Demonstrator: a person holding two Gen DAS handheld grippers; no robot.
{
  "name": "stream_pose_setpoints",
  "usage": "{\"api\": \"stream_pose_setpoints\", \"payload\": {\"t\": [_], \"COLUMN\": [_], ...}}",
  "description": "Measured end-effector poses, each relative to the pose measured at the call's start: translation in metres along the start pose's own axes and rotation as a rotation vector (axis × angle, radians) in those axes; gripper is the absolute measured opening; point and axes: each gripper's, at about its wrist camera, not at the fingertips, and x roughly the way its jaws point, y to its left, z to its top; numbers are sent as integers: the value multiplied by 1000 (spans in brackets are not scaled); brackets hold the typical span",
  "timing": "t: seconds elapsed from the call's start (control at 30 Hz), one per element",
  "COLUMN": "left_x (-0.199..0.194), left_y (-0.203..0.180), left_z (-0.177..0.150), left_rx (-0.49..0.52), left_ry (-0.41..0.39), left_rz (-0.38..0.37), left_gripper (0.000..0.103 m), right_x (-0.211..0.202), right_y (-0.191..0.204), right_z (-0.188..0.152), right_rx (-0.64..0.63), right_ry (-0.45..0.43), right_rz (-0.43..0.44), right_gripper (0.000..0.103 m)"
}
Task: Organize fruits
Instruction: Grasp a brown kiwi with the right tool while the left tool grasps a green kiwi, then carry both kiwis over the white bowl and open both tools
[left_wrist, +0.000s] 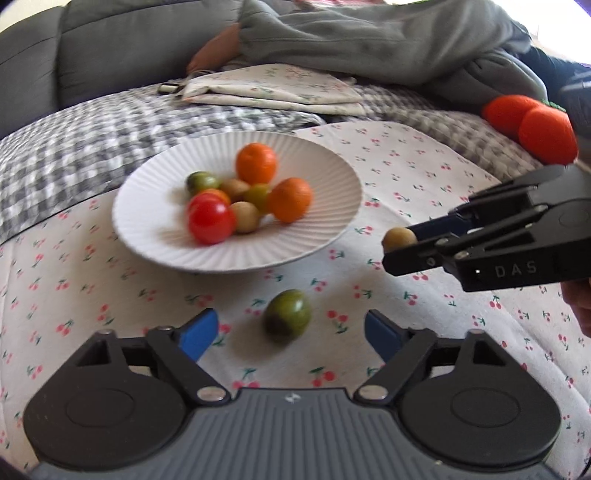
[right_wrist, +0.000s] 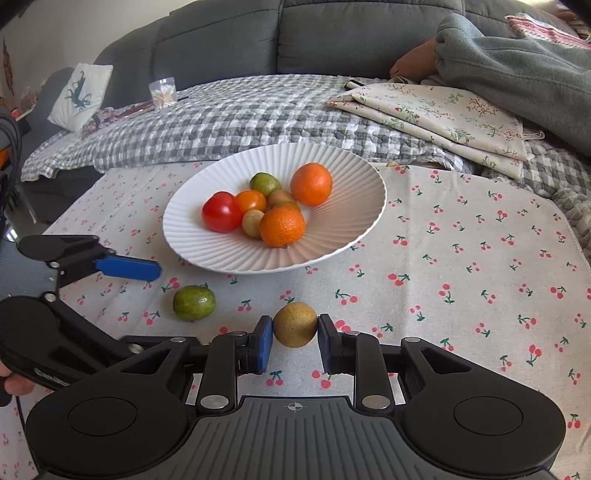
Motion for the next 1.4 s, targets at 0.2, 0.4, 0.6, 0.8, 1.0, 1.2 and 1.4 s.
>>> {"api": "stream_pose_setpoints", "payload": {"t": [0.2,0.4,0.6,0.8,1.0,1.2,1.4], "left_x": [11,11,7,-2,-15,-30,-42], "left_y": [-8,0,2,3,5,10,10], "left_z": [1,1,0,-2,1,7,19], "left_rx": [28,3,-12,-26,-26,-46,-54], "left_ry": [-6,-16,-8,3,-13,-40,-70], "left_rz": [-13,-16,-19,-42,-47,-68,-51], "left_gripper": [56,25,25,25,25,25,25], "right_x": [1,3,2,-1,-9,-18,-25], "right_y": [-6,0,2,0,-1,0,2], "right_z": [-2,-1,-1,0,6,9,14], "right_rx": [15,7,-1,-2,-10,-39,-68], "right_ry": [7,6,8,2,-17,-32,-51], "right_rz": [-17,-3,-5,-4,10,33,41], "right_gripper": [25,25,25,25,25,25,25]}}
